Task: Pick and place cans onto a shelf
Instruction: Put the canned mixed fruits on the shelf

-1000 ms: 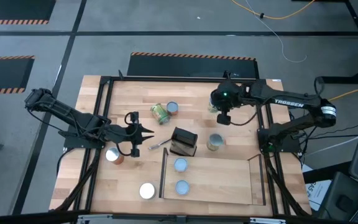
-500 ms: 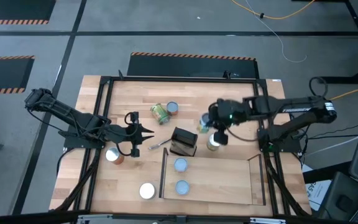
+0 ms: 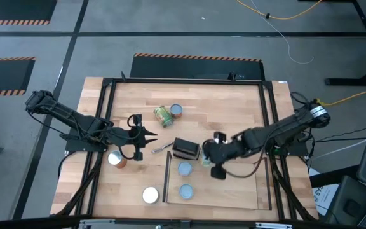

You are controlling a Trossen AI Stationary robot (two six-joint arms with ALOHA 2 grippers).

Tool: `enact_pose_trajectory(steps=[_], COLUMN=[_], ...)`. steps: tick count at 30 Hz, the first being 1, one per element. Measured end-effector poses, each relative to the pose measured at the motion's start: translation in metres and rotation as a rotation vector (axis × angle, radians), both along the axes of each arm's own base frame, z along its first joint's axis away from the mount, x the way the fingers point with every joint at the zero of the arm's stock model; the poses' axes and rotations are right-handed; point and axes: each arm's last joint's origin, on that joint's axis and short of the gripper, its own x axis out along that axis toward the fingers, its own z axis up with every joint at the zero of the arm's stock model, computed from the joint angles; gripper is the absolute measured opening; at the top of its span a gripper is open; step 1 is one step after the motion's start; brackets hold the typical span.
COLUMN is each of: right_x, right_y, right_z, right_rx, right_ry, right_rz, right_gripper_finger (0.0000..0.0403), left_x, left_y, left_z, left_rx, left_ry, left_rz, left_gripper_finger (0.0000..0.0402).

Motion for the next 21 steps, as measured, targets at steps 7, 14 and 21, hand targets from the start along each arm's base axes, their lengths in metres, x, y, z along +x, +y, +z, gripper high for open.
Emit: enact_pose_trajectory(steps=[7, 14, 21], right_x=[0.009, 0.016, 0.015], right_y=[0.024, 0.04, 0.048], right_z=[-0.031, -0.039, -0.038], right_rx=[-0.02, -0.02, -0.006], right_ry=[0.076, 0.021, -0.011], right_rz=[0.024, 0.041, 0.056], right_gripper_finger=[0.0013, 0.0014, 0.0014], left_x=[0.0, 0.0, 0.0], left_y=[0.0, 0.0, 0.0], left_z=[0.0, 0.0, 0.0], left_rx=[0.0, 0.0, 0.0], left_ry=[0.0, 0.0, 0.0], left_rz=[-0.001, 0.0, 0.0], left_gripper_finger=[0.0066, 0.0066, 0.0066])
